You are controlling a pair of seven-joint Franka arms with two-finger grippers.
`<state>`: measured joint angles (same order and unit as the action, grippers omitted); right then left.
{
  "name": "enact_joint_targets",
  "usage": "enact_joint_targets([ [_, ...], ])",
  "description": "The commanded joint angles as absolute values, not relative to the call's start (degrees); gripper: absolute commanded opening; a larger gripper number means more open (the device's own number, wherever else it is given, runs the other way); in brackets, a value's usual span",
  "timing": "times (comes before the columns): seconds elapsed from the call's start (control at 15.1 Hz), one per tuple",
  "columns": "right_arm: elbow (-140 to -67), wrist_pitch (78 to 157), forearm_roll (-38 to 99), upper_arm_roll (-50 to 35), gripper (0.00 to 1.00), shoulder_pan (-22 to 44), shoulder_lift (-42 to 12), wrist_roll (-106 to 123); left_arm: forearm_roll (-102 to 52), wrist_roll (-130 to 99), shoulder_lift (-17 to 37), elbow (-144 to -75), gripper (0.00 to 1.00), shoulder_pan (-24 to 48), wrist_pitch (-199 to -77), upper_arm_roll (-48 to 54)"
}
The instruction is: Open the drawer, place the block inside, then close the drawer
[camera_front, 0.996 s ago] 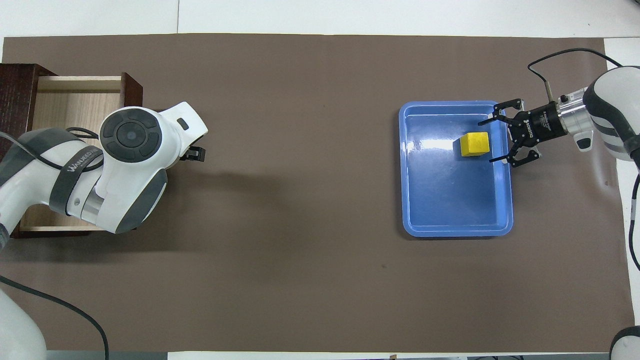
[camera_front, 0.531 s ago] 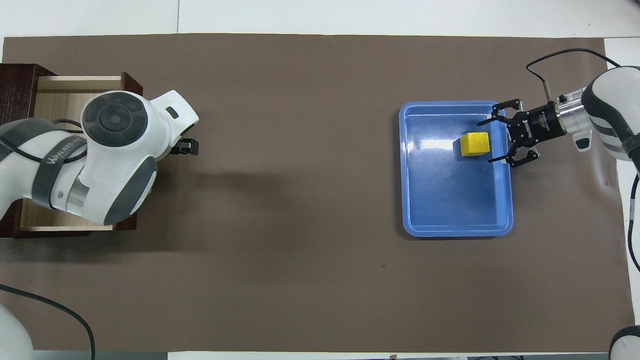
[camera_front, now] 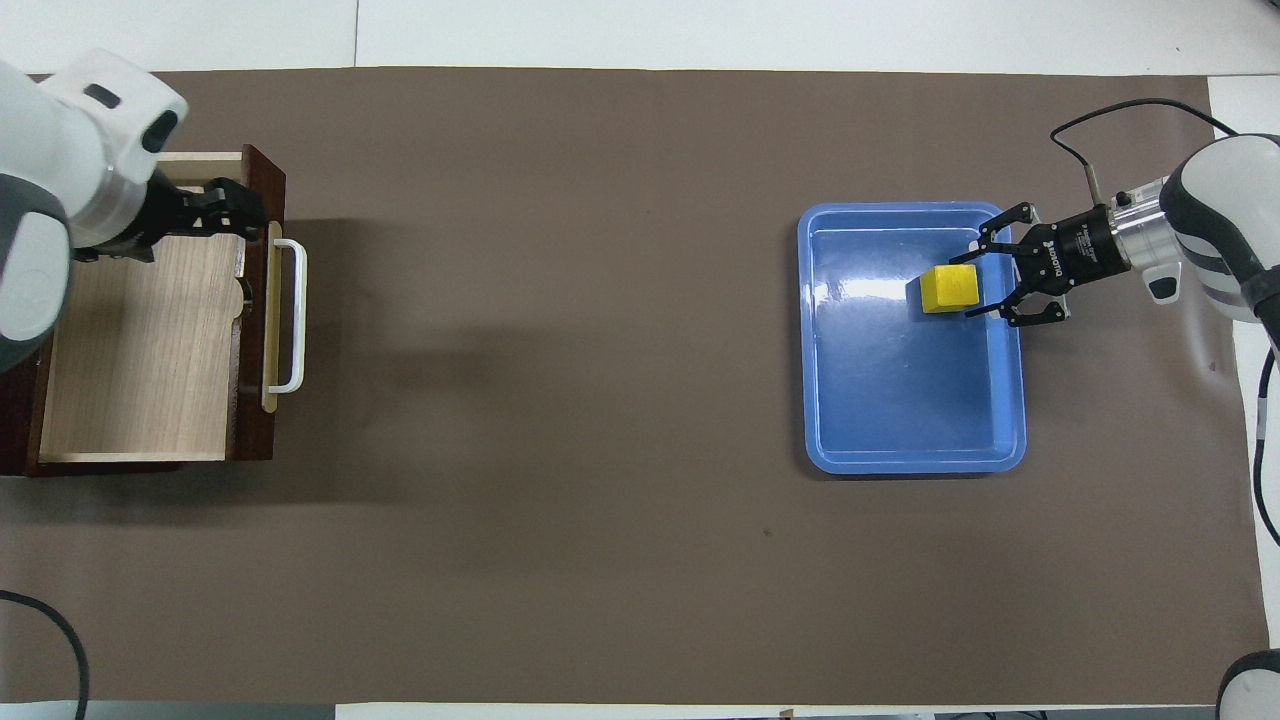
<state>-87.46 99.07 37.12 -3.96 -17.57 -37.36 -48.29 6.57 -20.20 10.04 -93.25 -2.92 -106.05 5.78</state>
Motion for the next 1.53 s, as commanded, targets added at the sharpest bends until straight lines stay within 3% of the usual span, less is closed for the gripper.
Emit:
enact_joint_targets([
  [0.0, -87.2, 99.8, 38.8, -4.2, 0.00, -17.6, -37.4, -47.6, 5.7, -21.0, 10.6, -92.5, 1.00, -3.0, -105.5, 6.3],
  [0.27, -86.7, 99.4, 38.8, -4.7, 0.00, -15.9, -35.0, -48.4, 5.1, -23.4, 10.7, -92.3, 1.00, -2.2, -105.3, 7.0],
  [0.6, -83.4, 97.9, 38.8, -6.2, 0.00, -11.3, -30.9, -59.7, 4.0, -52.1, 10.5, -93.2, 1.00, 5.8, -106.0, 6.9],
  [0.93, -83.4, 98.0, 38.7, -6.9, 0.00, -9.9, -29.8, -61.3, 4.0, -69.4, 6.9, -102.1, 1.00, 7.2, -114.0, 7.0],
  [1.46, -83.1, 98.2, 38.7, -6.9, 0.00, -9.8, -29.7, -61.3, -2.4, -100.6, 9.3, -98.9, 1.00, 20.9, -119.6, 6.9],
])
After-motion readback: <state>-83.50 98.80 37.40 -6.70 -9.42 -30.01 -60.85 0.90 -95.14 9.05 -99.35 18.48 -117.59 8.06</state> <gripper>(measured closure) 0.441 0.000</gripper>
